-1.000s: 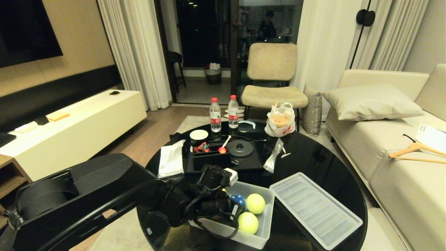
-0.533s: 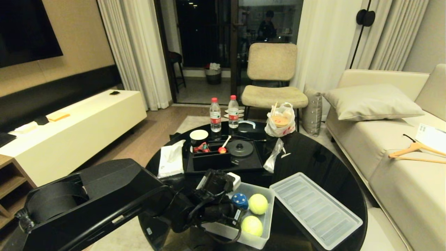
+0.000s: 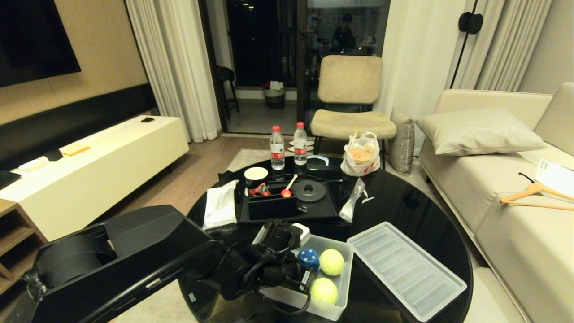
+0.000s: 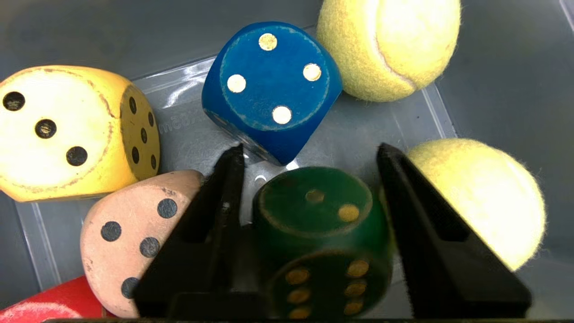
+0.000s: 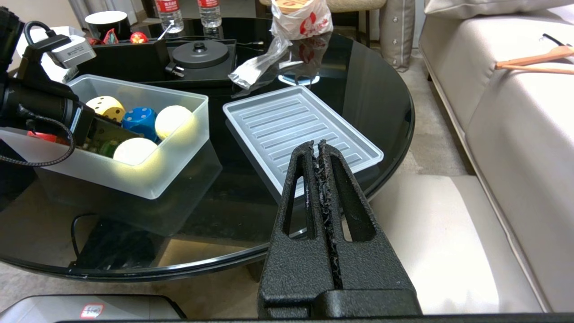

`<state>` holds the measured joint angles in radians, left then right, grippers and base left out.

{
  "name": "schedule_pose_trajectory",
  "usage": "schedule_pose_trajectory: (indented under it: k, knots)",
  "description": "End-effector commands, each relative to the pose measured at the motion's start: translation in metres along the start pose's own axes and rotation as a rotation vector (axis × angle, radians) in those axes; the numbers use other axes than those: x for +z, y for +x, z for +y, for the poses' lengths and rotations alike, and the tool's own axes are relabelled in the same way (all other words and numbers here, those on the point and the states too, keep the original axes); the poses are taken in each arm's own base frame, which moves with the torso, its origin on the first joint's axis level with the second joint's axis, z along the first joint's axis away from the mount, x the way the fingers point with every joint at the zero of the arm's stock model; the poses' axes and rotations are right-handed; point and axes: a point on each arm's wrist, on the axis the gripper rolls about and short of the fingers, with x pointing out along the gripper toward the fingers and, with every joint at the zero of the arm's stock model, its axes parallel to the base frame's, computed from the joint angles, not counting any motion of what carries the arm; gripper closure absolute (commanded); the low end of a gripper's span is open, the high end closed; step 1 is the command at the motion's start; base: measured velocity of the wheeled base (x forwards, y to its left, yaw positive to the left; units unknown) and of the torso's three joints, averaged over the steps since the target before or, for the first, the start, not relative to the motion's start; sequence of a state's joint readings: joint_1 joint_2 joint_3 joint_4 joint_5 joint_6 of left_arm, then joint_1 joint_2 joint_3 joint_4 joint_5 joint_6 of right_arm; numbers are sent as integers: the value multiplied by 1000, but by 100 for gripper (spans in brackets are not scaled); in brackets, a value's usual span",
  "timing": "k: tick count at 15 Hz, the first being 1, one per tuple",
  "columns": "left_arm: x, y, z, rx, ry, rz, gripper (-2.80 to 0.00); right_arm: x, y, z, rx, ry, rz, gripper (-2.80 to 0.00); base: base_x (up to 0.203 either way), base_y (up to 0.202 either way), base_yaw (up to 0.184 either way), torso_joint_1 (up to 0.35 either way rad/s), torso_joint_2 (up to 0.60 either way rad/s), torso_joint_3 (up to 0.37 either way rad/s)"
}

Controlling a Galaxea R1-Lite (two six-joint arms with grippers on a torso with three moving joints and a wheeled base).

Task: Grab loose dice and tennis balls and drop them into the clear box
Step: Put the toys in the box

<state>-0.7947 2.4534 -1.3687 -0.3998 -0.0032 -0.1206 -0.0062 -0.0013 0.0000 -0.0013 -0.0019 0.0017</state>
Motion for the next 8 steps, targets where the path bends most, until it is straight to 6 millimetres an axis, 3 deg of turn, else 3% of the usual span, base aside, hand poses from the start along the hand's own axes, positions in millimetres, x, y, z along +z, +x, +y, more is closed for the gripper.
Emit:
schedule_pose_trajectory:
  k: [1,5,8]
  knots:
    - [0,0,0,0,-1,-2,-280,0,0,0,0,0,1,0,0,0,0,0,0,0]
    - [4,-4,0,-1,-1,-14,-280,0,0,0,0,0,1,0,0,0,0,0,0,0]
    - [29,-27,-3,-10,-8,-87,-280,0,0,0,0,0,1,0,0,0,0,0,0,0]
